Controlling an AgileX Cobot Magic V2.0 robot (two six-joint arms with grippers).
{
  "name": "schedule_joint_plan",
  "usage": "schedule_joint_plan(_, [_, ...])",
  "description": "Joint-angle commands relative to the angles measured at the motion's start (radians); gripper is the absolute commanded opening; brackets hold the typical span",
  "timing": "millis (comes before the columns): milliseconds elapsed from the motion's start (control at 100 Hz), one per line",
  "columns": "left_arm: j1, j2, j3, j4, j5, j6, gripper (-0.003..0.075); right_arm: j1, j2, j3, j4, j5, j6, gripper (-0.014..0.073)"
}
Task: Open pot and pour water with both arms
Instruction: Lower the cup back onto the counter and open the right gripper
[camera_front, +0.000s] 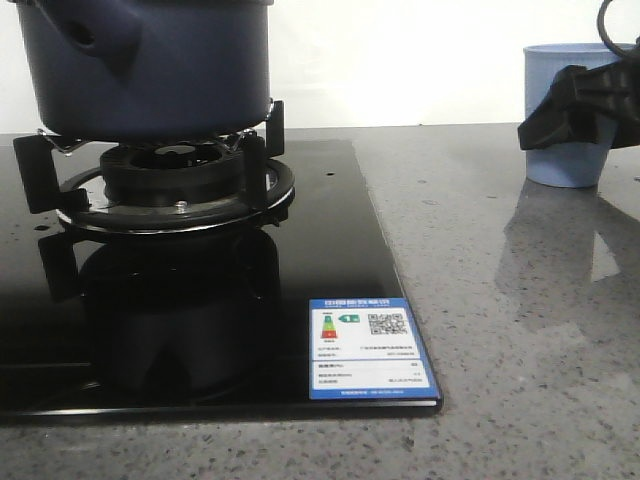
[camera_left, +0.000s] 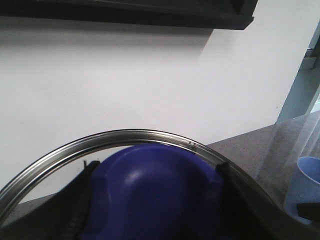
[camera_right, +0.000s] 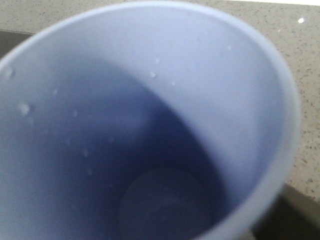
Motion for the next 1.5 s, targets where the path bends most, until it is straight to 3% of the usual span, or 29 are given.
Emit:
schedule_joint_plan(0, [0.004, -0.035, -0.033, -0.087, -0.005, 0.006, 0.0316, -0.006, -0.03, -0.027, 0.017, -0.038, -0.007, 0.0638])
schedule_joint_plan(150, [0.004, -0.035, -0.033, -0.087, -0.005, 0.006, 0.0316, -0.006, -0.068, -0.023, -0.016, -0.031, 0.025, 0.0636])
schedule_joint_plan(440, [-0.008, -0.035, -0.033, -0.087, 0.038, 0.013, 0.0316, -0.006, -0.197, 0.052, -0.247, 0.013, 0.231, 0.0636])
schedule_joint_plan(930, [-0.168, 0.049, -0.033, -0.087, 0.036, 0.059, 0.0316, -0.006, -0.495, 0.291, -0.252, 0.106, 0.31, 0.0636])
schedule_joint_plan(1230, [-0.21, 0.127, -0.033, -0.089, 0.022, 0.091, 0.0316, -0.006, -0.718, 0.313, -0.252, 0.167, 0.31, 0.0636])
schedule_joint_plan(1490, [-0.226, 0.154, -0.033, -0.091, 0.016, 0.127, 0.0316, -0.006, -0.8, 0.313, -0.252, 0.191, 0.31, 0.0636])
